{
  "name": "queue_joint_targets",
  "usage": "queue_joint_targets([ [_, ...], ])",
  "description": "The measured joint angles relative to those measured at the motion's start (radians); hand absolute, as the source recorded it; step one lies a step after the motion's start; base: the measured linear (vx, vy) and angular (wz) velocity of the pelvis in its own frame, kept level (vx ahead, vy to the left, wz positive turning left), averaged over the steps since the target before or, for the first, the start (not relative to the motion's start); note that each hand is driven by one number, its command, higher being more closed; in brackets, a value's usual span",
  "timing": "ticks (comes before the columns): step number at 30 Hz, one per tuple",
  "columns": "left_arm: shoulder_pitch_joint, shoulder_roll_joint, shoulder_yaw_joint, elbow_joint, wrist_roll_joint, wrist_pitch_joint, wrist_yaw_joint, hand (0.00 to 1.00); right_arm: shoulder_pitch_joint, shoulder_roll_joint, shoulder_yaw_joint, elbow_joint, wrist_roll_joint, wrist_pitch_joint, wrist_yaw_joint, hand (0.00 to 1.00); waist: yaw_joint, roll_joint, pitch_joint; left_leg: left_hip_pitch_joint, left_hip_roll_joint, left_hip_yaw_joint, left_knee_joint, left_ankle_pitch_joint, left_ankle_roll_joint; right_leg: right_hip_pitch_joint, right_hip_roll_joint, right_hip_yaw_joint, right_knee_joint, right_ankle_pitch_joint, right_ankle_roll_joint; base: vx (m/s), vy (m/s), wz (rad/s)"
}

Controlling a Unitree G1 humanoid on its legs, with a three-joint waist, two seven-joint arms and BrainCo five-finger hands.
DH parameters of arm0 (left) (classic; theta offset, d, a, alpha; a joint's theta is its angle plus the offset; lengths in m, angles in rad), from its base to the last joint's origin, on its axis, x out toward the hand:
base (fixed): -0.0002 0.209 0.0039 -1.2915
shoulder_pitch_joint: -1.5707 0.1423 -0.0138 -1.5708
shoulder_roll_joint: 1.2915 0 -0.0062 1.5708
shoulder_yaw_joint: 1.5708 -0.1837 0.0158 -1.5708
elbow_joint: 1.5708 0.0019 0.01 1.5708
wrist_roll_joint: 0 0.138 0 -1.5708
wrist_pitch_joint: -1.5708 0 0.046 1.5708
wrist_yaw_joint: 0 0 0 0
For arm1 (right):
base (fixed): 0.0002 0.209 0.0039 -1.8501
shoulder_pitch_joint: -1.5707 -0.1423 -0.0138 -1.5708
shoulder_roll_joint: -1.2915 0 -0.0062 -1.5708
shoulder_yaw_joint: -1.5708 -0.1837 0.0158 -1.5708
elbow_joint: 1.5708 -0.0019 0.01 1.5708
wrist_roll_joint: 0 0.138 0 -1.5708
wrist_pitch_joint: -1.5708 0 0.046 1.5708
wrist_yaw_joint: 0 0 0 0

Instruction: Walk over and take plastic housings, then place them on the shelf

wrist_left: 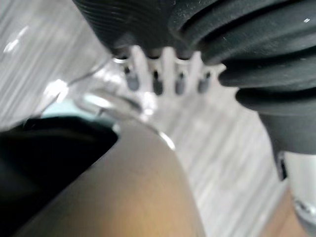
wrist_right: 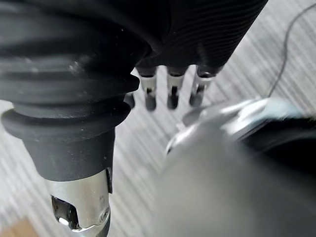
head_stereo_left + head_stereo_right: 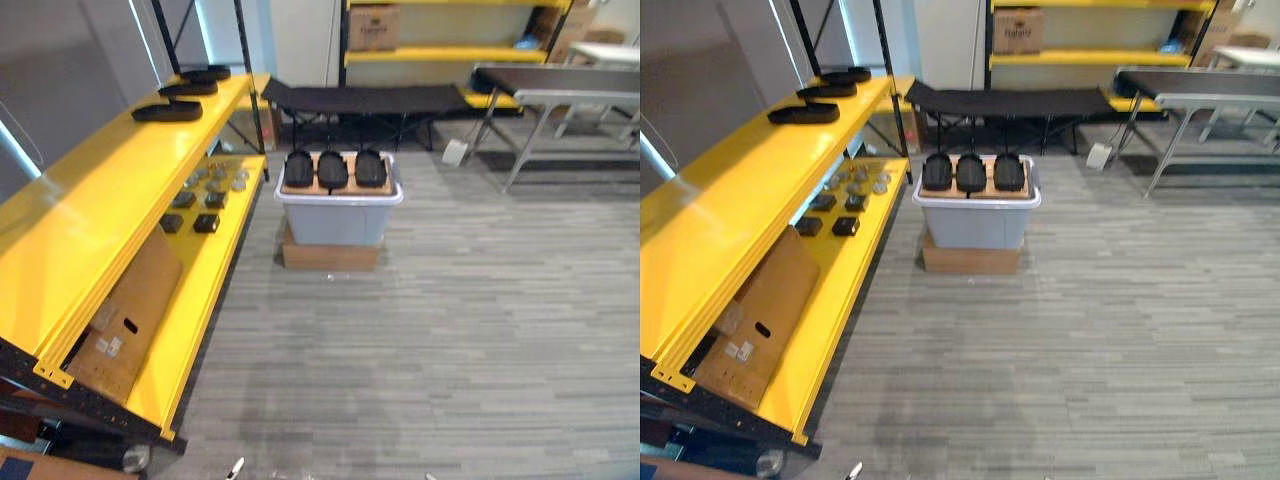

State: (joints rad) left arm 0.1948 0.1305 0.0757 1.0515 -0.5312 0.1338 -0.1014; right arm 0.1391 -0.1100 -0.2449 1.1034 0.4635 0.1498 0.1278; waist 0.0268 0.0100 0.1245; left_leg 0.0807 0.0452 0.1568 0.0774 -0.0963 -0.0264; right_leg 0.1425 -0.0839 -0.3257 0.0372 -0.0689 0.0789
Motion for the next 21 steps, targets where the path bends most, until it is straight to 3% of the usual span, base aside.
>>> queue_joint_targets([
  [7, -0.018, 0.001, -0.002, 0.028, -0.004, 0.012, -0.001, 0.00, -0.037, 0.021, -0.019, 0.004, 0.005, -0.018, -0.005, 0.00, -0.009, -0.008, 0.026, 0.107, -0.029, 0.003, -0.149, 0.049, -0.008, 0.056, -0.009, -0.010, -0.034, 0.015, 0.015, 0.07, 0.031, 0.03],
  [13, -0.025, 0.020, -0.002, 0.028, -0.017, 0.020, -0.010, 0.00, -0.077, 0.049, -0.021, 0.005, 0.043, -0.013, -0.018, 0.00, -0.009, -0.032, 0.044, 0.129, -0.039, 0.006, -0.157, 0.050, -0.009, 0.075, -0.021, -0.024, -0.035, 0.017, 0.030, 0.02, 0.012, 0.02],
  [21, -0.033, 0.019, -0.013, 0.030, -0.017, 0.019, -0.001, 0.00, -0.092, 0.055, -0.030, 0.005, -0.039, -0.017, -0.021, 0.00, -0.010, -0.024, 0.062, 0.131, -0.060, 0.013, -0.165, 0.060, 0.002, 0.077, -0.041, -0.027, -0.035, 0.024, 0.042, -0.07, 0.026, -0.02],
])
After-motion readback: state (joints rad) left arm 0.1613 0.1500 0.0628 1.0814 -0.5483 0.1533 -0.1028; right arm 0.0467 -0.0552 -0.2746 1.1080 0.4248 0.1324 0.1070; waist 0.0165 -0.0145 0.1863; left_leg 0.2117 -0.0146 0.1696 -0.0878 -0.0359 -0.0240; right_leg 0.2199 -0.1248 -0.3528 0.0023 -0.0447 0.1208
